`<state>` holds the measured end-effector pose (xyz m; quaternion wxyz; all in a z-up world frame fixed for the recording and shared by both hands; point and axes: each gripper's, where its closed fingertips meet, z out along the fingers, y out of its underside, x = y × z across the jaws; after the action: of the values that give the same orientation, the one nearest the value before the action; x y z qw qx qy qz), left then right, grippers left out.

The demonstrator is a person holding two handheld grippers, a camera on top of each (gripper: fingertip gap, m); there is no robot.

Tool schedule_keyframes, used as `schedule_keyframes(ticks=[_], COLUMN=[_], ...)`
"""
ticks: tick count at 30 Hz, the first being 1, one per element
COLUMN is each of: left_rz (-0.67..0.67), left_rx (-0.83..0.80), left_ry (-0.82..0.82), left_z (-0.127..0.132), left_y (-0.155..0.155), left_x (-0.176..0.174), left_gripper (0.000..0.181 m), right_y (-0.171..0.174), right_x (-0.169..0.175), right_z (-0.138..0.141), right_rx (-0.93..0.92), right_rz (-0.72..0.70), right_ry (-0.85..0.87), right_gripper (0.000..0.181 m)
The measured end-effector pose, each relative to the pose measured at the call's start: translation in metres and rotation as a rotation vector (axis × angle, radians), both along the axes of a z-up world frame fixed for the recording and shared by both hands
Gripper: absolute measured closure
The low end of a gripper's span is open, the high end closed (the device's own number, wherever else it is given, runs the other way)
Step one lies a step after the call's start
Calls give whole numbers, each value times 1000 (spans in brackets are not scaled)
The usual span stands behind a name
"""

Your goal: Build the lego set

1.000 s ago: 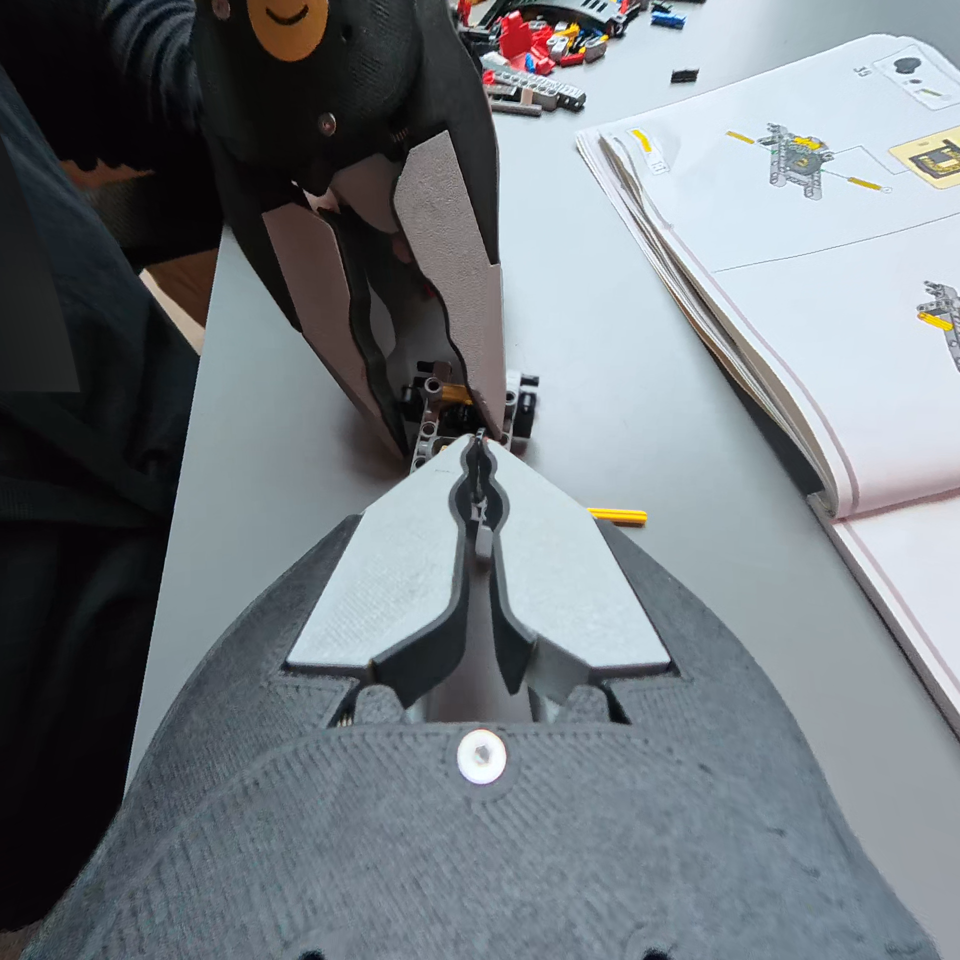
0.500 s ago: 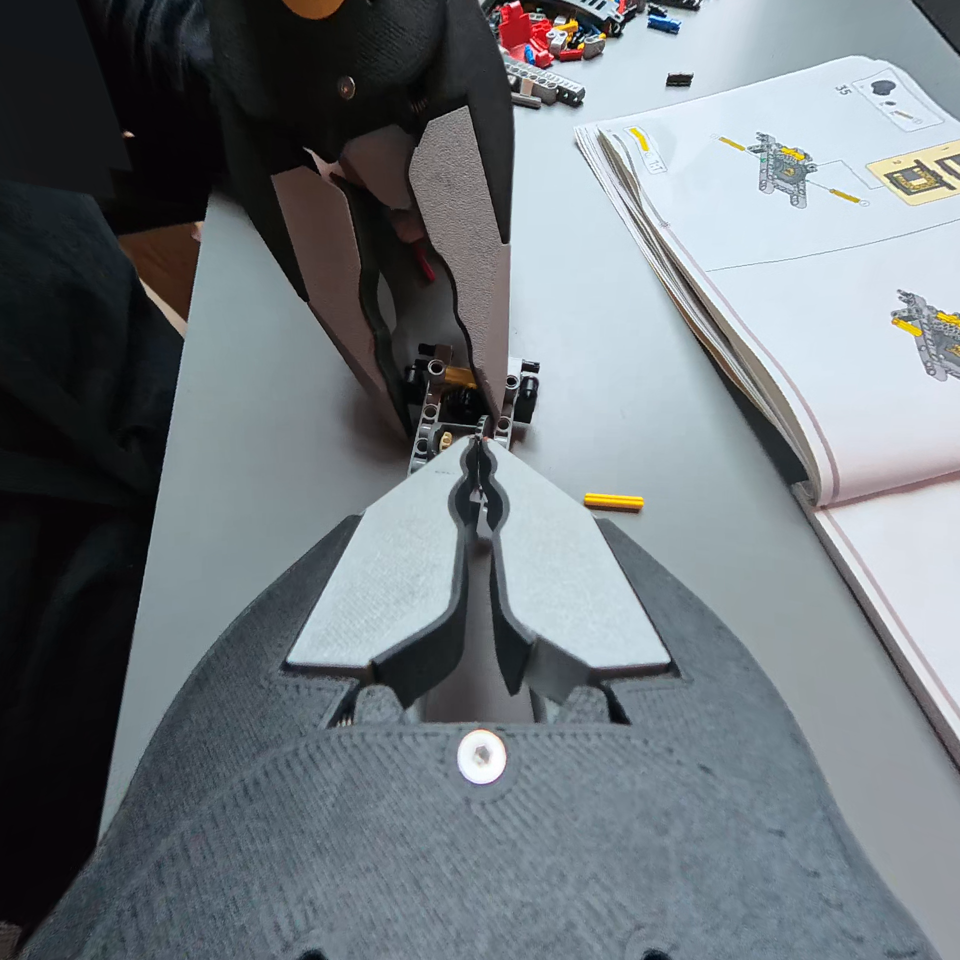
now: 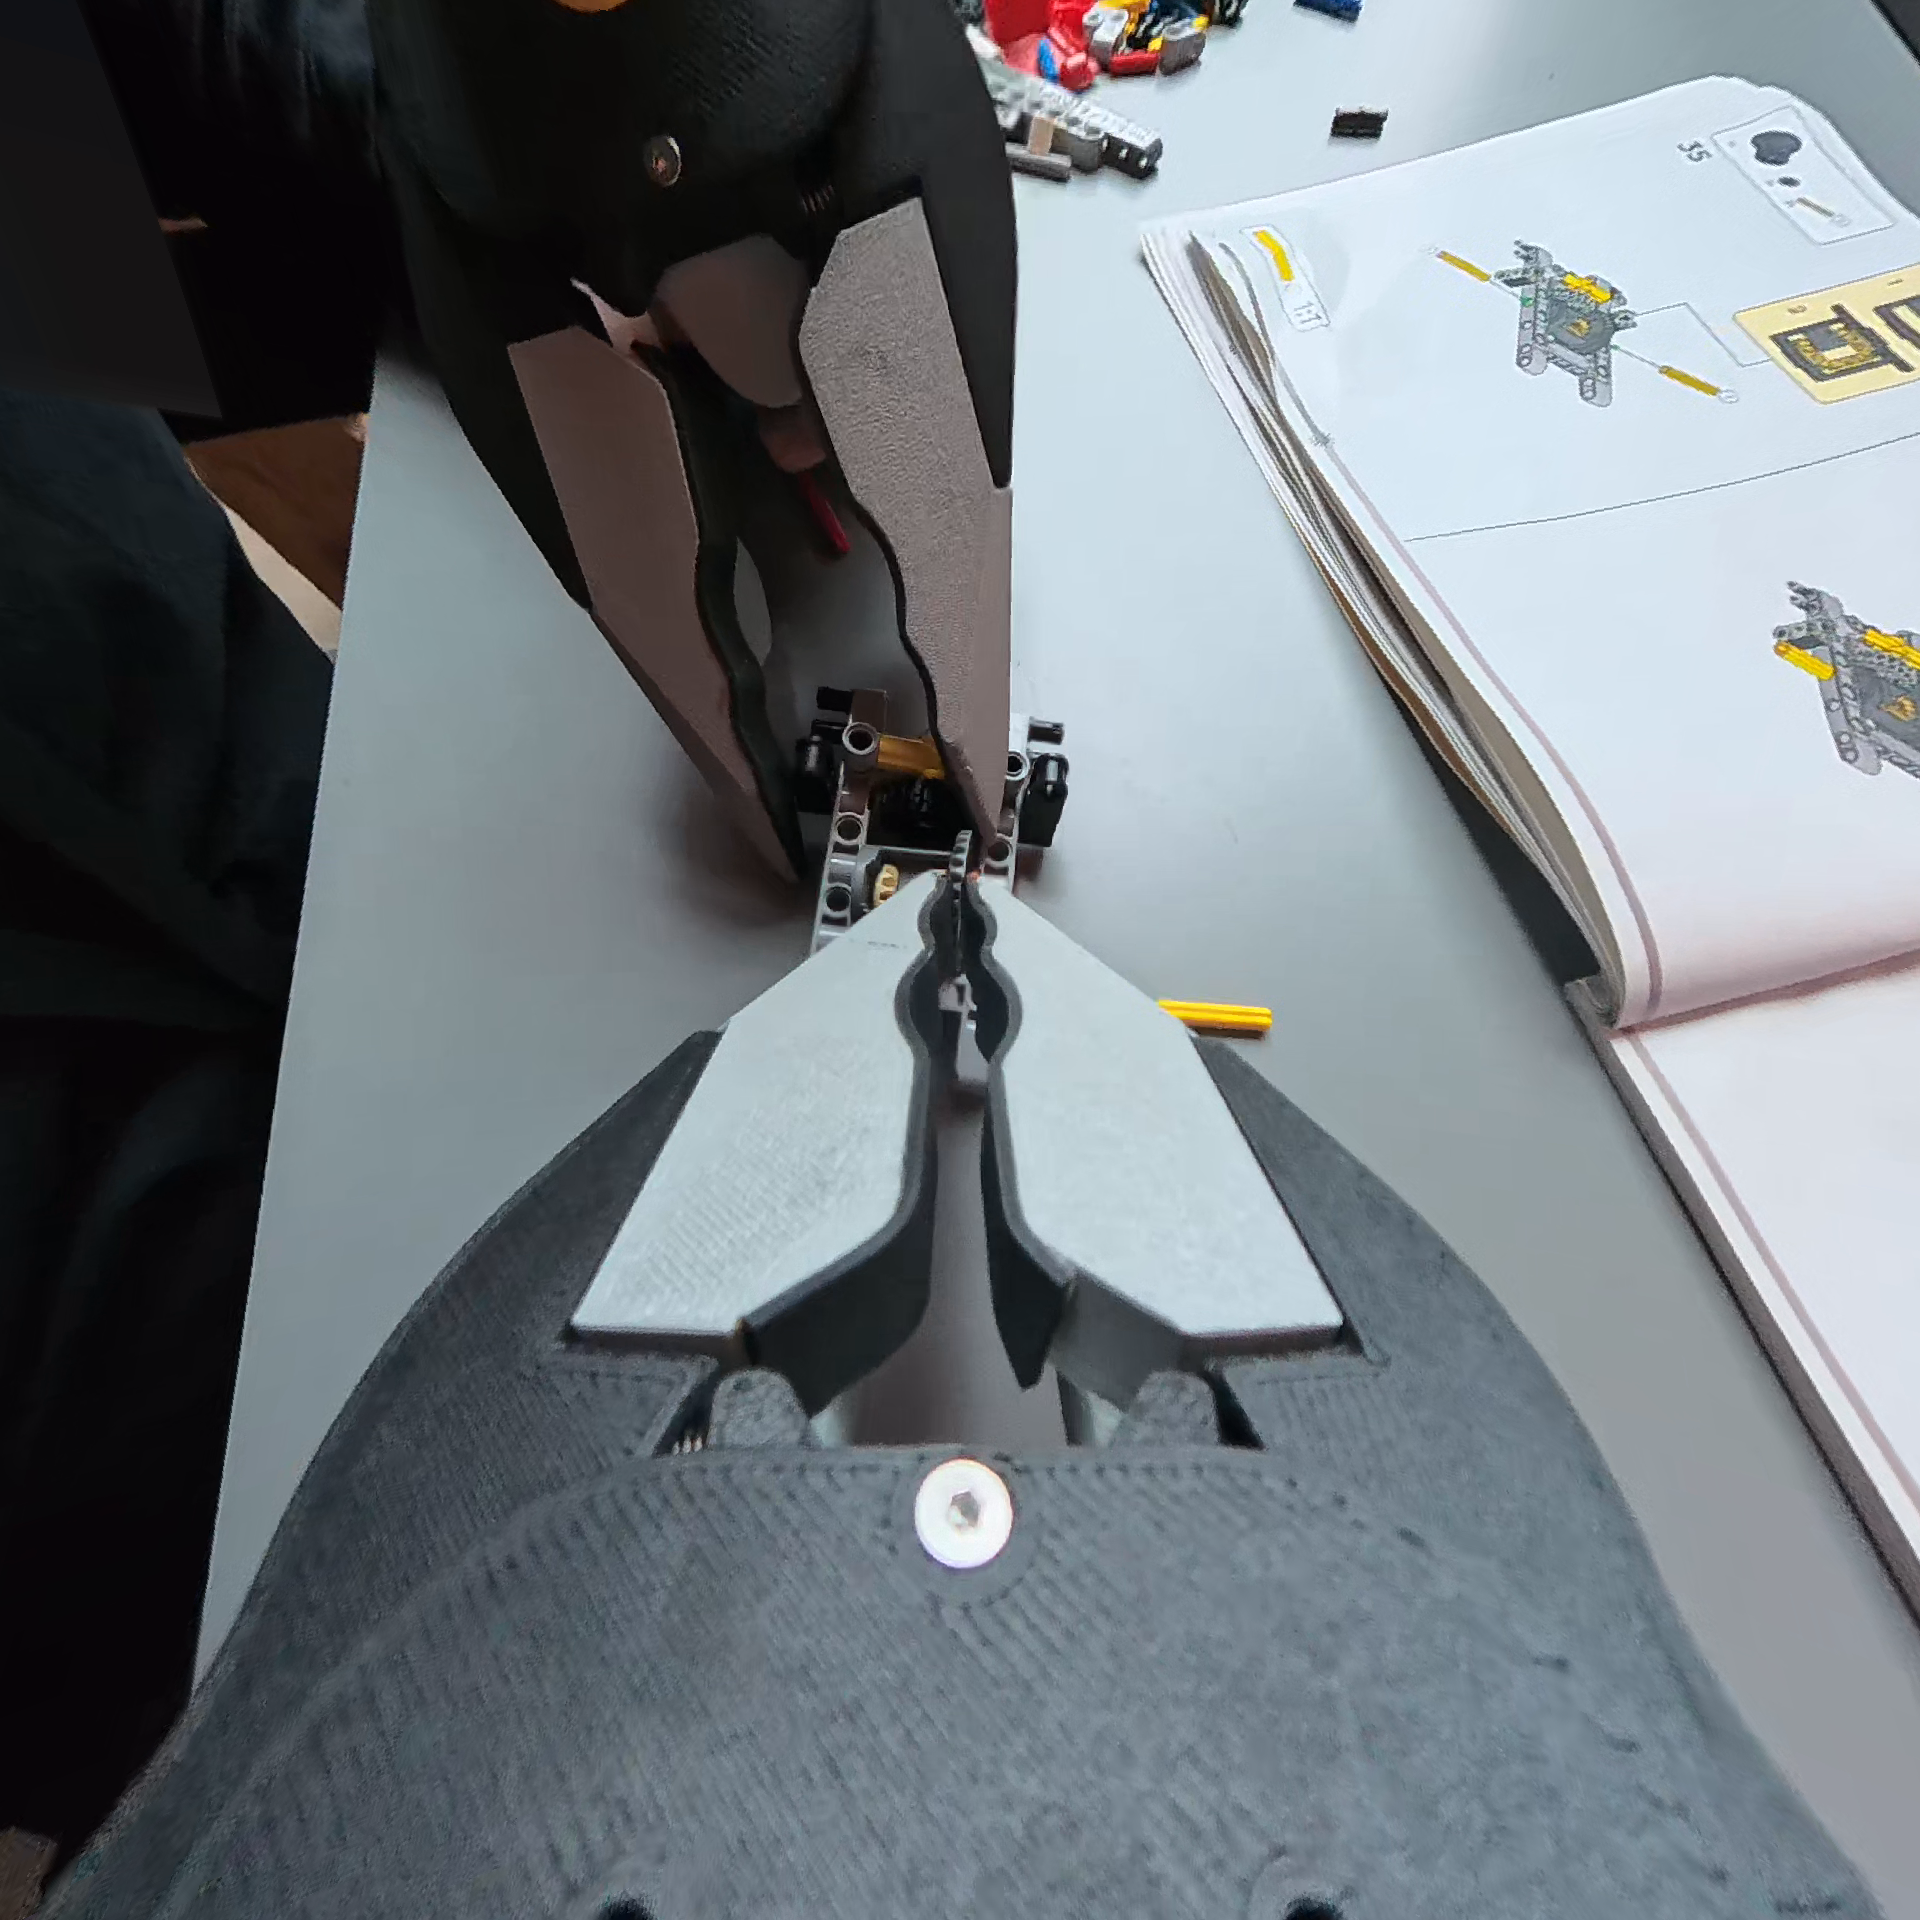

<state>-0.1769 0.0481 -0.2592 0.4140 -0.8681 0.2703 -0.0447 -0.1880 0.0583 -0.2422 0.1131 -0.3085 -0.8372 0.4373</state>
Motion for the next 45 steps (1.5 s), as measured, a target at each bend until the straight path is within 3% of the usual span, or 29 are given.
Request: schedule_keyframes(ticks=[7, 14, 17, 20, 31, 45], left_rz=[8, 20, 32, 42, -20, -2], left_rx=[10, 38, 68, 16, -83, -10], left_ry=[-16, -43, -30, -38, -67, 20], left_z=[2, 13, 23, 17, -7, -4], left_y=[-2, -7, -7, -7, -10, -10], left_x=[-1, -4, -13, -23, -13, -11], left_gripper=[144, 135, 127, 115, 130, 130], right_y=[-2, -2, -4, -7, -10, -11], right_x=[1, 0, -1, -2, -5, 1], right_z=[5, 0, 0, 0, 0, -1], right_rx=[-68, 16, 25, 34, 57, 36], right_rz=[2, 30, 52, 70, 97, 162], right_ry=[20, 0, -17, -21, -22, -26], right_gripper=[181, 181, 181, 181, 181, 181])
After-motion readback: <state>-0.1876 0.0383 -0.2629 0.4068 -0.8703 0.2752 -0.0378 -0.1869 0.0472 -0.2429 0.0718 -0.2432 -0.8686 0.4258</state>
